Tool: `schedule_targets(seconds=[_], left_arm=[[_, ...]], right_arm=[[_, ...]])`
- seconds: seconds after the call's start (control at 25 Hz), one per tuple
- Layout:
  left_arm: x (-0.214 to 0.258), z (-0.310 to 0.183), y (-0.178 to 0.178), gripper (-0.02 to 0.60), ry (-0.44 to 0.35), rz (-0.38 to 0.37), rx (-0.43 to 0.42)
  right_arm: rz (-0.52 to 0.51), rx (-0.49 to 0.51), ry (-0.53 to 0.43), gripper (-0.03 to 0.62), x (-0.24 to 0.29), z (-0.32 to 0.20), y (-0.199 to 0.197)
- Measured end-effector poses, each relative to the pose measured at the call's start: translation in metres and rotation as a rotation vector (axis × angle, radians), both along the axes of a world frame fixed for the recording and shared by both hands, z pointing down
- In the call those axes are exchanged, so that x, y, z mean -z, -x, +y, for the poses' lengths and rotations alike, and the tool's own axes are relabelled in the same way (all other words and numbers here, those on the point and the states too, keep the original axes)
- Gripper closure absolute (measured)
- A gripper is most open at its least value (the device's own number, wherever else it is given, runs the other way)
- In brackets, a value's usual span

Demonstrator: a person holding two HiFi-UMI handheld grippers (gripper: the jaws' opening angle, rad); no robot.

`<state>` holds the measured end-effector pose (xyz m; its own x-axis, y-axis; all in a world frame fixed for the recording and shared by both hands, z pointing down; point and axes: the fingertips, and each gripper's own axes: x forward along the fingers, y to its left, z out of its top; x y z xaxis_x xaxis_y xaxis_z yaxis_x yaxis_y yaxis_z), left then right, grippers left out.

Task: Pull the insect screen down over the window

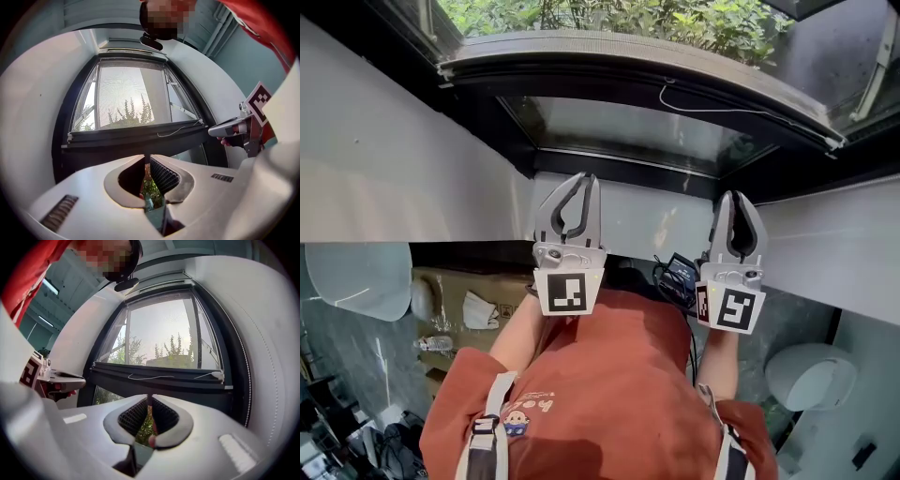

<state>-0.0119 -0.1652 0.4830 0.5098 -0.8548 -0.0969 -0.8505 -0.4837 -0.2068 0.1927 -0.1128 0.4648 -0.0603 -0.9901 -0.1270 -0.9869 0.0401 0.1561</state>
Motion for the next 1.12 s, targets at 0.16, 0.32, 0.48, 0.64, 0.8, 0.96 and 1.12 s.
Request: schedule_targets(seconds=[0.16,0.32,0.48,0.64,0.8,0.96,1.12], left_arm=[[-0.0004,-0.0011,0.0004,0.575,0.000,-0.001,-0.004],[-0.0001,-0.0018,-0.0009,0.575,0.001,0.008,-0.006],[-0.0023,-0.0022,-0.0024,0.575,0.002,-0.015,-0.009],[-0.0021,-0.0031,-0.0034,0.575,-0.002,-0.014,-0.008],[-0.0036,-0.0036,-0.0033,0.577,0.002,-0.020,-0.009],[-0.0040,-0.0043,-0.0034,0.575,0.001,-0.029,-0.012],[-0.0047,-0.0049,-0.0042,0.575,0.000,-0.044,-0.016]], right_arm=[[-0.003,-0.024,-0.003,0.585,-0.0003,-0.0001,-0.0040],[0.006,-0.032,-0.001,0.585,-0.0009,-0.0010,-0.0049],[0.015,-0.034,-0.003,0.585,-0.0013,-0.0018,-0.0051],[0.015,-0.032,-0.002,0.585,-0.0019,-0.0032,-0.0065],[0.018,-0.035,-0.004,0.585,-0.0016,-0.0039,-0.0076],[0.021,-0.038,-0.005,0.585,-0.0016,-0.0051,-0.0081],[0.026,-0.038,-0.003,0.585,-0.0022,-0.0062,-0.0081]])
